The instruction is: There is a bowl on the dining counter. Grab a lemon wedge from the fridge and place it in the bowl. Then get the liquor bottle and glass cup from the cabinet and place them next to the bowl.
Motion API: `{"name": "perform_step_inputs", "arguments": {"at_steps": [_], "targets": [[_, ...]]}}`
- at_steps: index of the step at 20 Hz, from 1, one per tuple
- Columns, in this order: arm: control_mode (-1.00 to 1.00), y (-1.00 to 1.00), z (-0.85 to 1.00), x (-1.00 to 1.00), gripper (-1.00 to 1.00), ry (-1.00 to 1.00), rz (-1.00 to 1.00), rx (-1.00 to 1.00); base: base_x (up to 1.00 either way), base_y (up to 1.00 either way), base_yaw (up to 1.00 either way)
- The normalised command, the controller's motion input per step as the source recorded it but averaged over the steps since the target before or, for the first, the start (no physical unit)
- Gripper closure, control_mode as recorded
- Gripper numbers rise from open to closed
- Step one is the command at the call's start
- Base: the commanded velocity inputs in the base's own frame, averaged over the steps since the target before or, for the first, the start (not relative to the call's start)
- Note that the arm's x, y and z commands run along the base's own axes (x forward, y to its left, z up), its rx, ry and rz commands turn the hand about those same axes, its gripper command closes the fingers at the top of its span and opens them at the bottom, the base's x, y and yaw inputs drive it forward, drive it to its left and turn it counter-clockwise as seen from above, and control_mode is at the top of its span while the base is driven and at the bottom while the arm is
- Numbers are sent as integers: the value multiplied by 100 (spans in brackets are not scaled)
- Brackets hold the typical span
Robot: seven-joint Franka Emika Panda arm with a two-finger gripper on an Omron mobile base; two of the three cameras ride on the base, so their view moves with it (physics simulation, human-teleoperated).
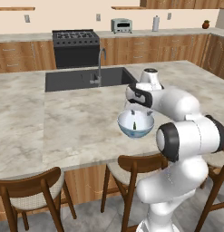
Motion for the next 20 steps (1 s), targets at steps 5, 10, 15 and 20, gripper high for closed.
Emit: {"name": "perform_step_inputs", "arguments": {"at_steps": [5,10,15,20], "targets": [[-100,7,100,-68,-100,-4,1,0,0,0,0],[-100,5,93,-90,-100,0,0,-4,0,0,0],[-100,0,52,-100,-100,6,0,-3,0,0,0],[-100,0,10,-100,-100,7,0,-1,0,0,0]]}}
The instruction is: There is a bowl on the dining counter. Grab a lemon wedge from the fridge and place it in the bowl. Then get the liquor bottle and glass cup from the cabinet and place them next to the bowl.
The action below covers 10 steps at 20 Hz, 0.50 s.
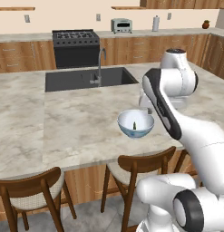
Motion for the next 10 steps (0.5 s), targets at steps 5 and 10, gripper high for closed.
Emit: {"name": "perform_step_inputs", "arguments": {"at_steps": [5,10], "targets": [[-100,4,0,-71,-100,1,0,-5,0,0,0],[100,1,0,-19,-100,0,0,-1,-49,-2,-1]]}}
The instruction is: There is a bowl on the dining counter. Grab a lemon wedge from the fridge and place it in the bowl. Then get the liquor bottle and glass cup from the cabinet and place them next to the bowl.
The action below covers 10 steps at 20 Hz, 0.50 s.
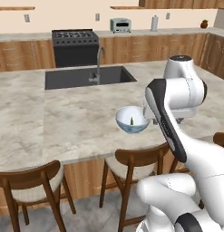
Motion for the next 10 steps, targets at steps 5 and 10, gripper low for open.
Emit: {"name": "perform_step_inputs", "arguments": {"at_steps": [5,10], "targets": [[100,0,0,0,-100,0,0,0,-82,-80,-11],[100,0,0,0,-100,0,0,0,-5,-100,-4]]}}
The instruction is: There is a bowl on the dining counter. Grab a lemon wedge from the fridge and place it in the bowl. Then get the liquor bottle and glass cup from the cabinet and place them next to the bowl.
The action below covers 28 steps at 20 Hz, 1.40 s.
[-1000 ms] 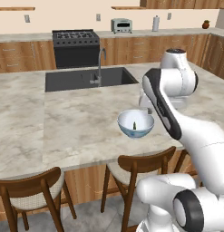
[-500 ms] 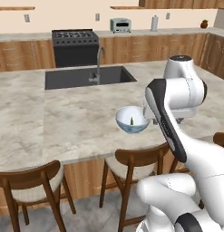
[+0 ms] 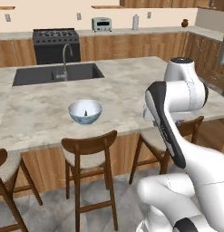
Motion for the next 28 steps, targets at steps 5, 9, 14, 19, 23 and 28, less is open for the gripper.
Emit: {"name": "perform_step_inputs", "arguments": {"at_steps": [5,9,14,19,23,28], "targets": [[100,0,0,0,-100,0,0,0,13,-100,0],[100,0,0,0,-100,0,0,0,40,-100,0],[100,0,0,0,-100,0,0,0,52,-100,0],[100,0,0,0,-100,0,0,0,59,-100,0],[100,0,0,0,-100,0,0,0,45,-100,2],[100,0,0,0,-100,0,0,0,39,-100,2]]}}
